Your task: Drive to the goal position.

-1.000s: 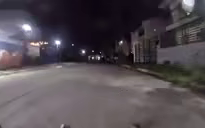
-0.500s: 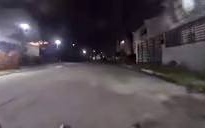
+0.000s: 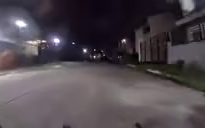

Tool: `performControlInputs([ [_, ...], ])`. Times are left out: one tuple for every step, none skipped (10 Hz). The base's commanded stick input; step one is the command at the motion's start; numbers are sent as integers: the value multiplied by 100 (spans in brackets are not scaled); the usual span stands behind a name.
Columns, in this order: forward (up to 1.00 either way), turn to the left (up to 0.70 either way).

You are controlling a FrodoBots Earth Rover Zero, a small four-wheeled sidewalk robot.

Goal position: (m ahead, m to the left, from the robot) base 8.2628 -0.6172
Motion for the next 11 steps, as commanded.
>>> performControlInputs([
  [100,0],
  [100,0],
  [100,0],
  [100,0],
  [100,0],
  [100,0],
  [100,0],
  [100,0],
  [100,0],
  [100,0],
  [100,0],
])
